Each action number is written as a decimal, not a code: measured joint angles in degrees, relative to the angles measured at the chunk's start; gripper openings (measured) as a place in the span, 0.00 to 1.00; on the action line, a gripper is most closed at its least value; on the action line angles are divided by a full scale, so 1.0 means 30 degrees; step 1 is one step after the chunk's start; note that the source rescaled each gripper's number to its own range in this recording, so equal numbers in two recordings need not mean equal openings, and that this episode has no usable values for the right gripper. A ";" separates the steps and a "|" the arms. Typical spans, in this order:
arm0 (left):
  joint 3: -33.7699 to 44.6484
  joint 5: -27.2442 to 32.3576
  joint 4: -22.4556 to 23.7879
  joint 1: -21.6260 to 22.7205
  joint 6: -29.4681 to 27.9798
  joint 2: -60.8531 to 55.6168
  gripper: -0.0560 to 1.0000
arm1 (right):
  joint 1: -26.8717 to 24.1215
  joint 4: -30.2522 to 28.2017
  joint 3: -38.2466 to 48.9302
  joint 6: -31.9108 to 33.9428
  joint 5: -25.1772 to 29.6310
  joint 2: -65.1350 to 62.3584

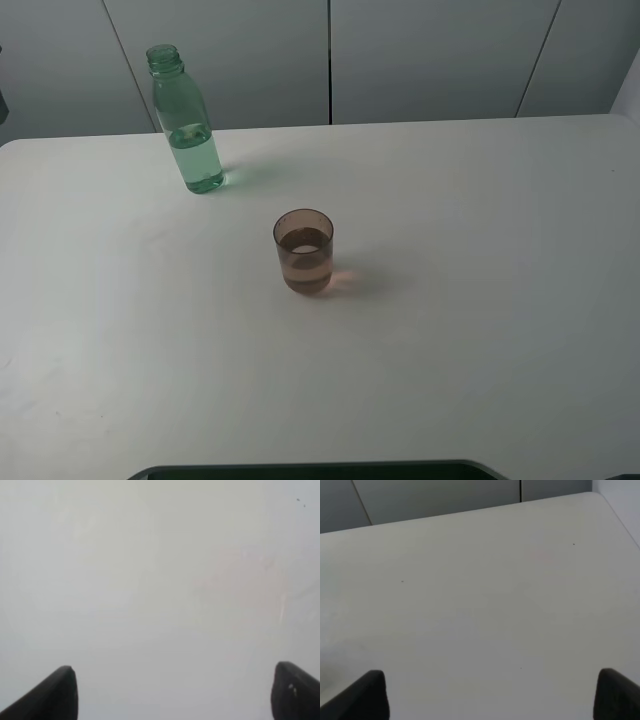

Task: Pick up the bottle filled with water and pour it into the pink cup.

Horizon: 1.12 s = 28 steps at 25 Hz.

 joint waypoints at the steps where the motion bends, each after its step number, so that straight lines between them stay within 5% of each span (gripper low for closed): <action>1: 0.0209 0.0048 -0.0180 0.0000 0.0000 -0.0348 1.00 | 0.0000 0.0000 0.0000 0.0000 0.0000 0.0000; 28: 1.1833 0.0188 -0.3438 0.0000 0.0500 -1.4634 1.00 | 0.0000 0.0000 0.0000 0.0000 0.0000 0.0000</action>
